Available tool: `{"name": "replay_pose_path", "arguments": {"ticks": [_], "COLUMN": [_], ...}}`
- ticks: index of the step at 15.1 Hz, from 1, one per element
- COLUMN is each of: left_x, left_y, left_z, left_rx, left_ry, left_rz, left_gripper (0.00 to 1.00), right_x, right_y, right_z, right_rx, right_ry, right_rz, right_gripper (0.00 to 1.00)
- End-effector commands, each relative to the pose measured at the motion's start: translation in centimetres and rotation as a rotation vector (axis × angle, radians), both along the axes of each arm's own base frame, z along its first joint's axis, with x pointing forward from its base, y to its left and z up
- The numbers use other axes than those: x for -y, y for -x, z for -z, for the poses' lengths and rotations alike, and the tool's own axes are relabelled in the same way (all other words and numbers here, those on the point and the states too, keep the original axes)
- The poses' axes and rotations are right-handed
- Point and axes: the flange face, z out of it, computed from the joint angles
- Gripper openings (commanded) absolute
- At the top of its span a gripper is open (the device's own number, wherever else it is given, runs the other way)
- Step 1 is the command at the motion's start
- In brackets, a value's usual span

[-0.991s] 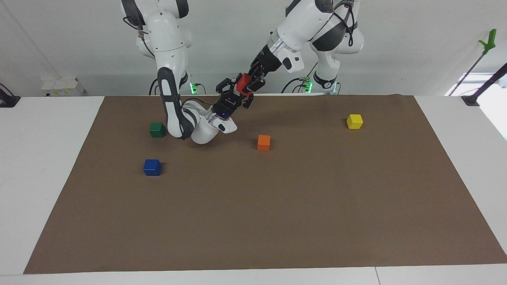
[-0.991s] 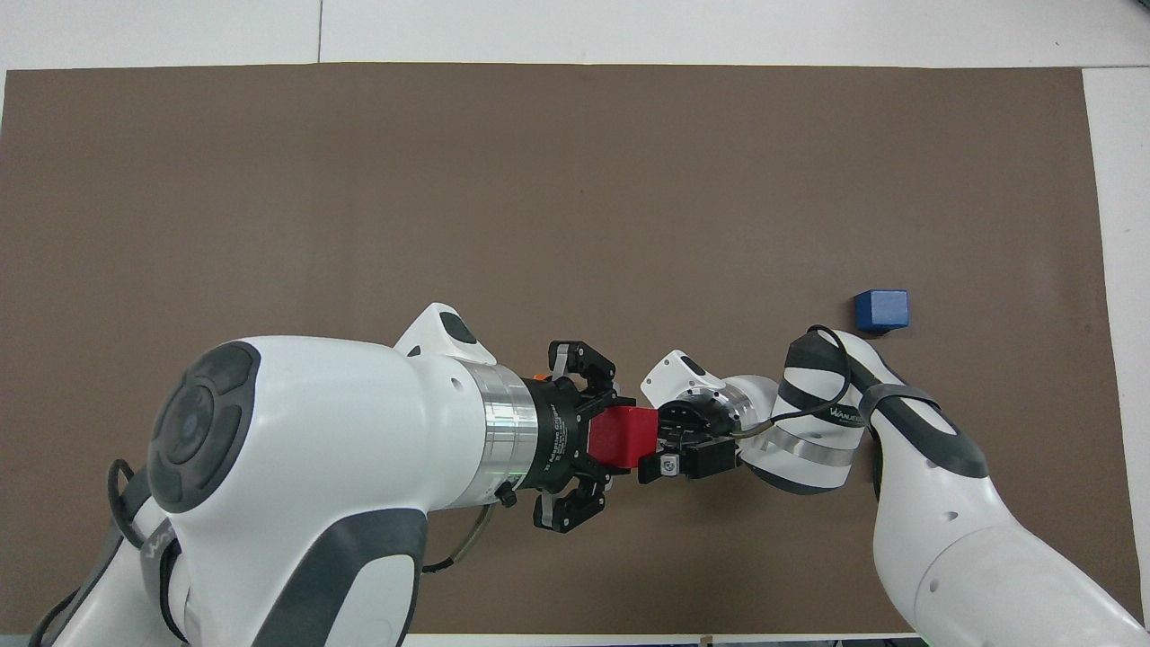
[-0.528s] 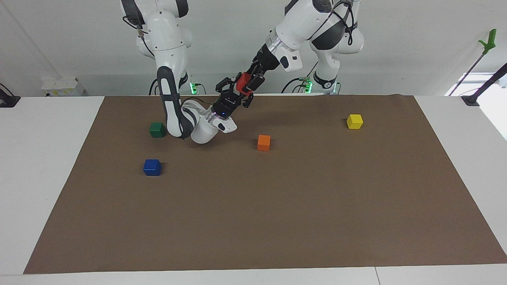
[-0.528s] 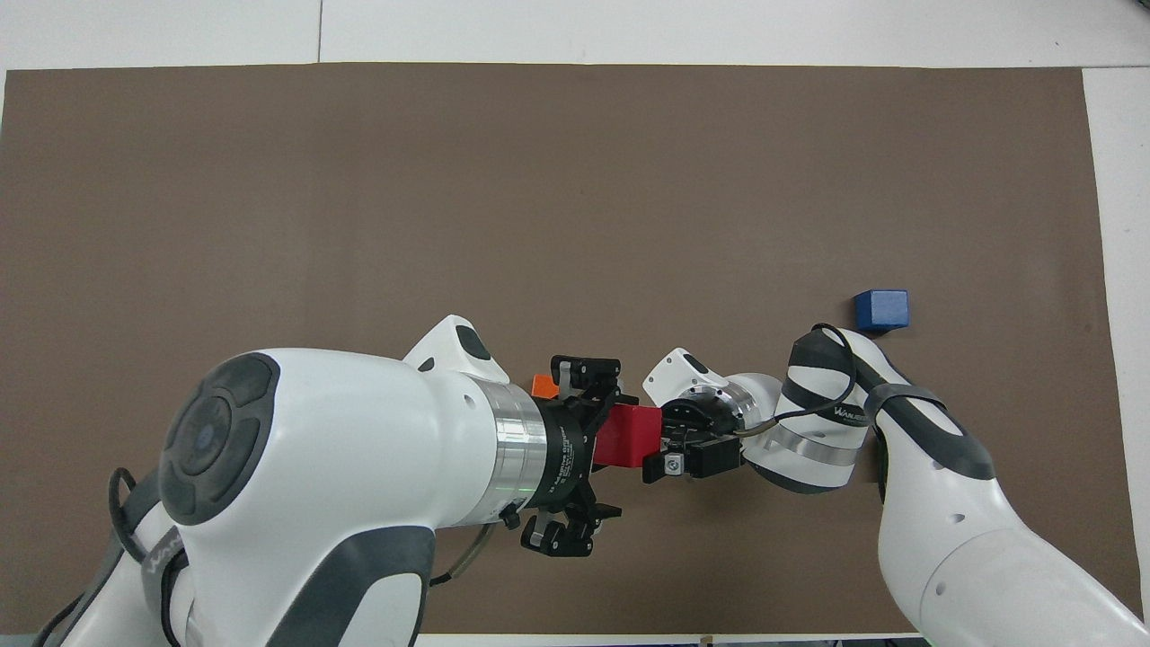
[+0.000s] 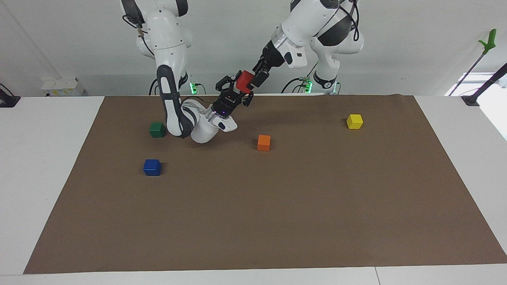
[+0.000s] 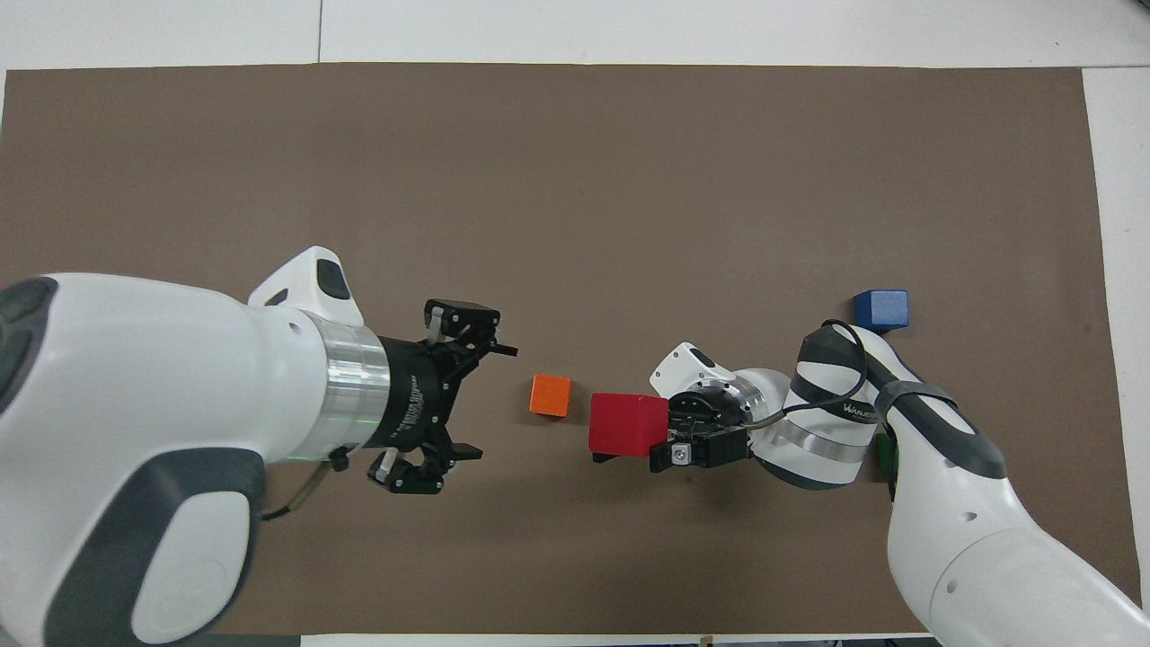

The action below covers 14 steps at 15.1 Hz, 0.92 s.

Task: Transfer red block to right arm and stack on blue block
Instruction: 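Open the left gripper and withdraw it while the right gripper holds the cube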

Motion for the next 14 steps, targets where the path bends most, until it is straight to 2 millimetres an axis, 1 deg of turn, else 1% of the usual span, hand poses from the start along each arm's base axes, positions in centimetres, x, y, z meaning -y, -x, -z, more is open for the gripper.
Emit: {"name": "replay_pose_path", "arguments": {"ticks": [1,3,4,5,7,9,10,11,12,13,14], "left_x": [-5.7,-7.7,-9.4,-11.5,-15.7,-18.7,-19.7,-20.7,-21.4,-21.7,-22.0], "left_y": [-1.8,-2.4,-2.9,-3.2,-3.8,-4.3,-4.5,-4.6,-4.7,-4.7,-4.5], "left_z": [0.4,0.8,1.1,1.2,1.6,1.7,1.8,1.9,1.8,1.6,2.3], "left_rx": [0.085,0.192,0.212,0.206,0.186,0.212,0.229,0.248,0.253,0.250,0.248], "left_ry": [-0.092,-0.249,-0.311,-0.331,-0.333,-0.371,-0.374,-0.369,-0.368,-0.364,-0.365], "left_rz": [0.102,0.324,0.417,0.474,0.548,0.716,0.811,0.869,0.876,0.870,0.871], "left_gripper": [1.00,1.00,1.00,1.00,1.00,1.00,1.00,1.00,1.00,1.00,1.00], "right_x": [1.5,1.8,2.5,2.9,4.4,5.7,6.9,8.2,9.9,11.4,12.8], "right_y": [-1.4,-2.0,-2.4,-2.6,-3.2,-3.7,-4.0,-4.3,-4.6,-4.7,-4.8], "right_z": [-2.2,-3.4,-4.0,-4.4,-5.5,-6.7,-7.5,-8.7,-10.0,-11.4,-12.6], "right_rx": [-0.028,-0.044,-0.051,-0.045,-0.046,-0.054,-0.058,-0.055,-0.048,-0.040,-0.039], "right_ry": [0.084,0.146,0.180,0.214,0.277,0.346,0.401,0.465,0.552,0.641,0.707], "right_rz": [0.013,0.013,0.015,0.011,-0.001,-0.007,-0.007,-0.016,-0.025,-0.036,-0.047], "right_gripper": [0.00,0.00,0.00,0.00,0.00,0.00,0.00,0.00,0.00,0.00,0.00]}}
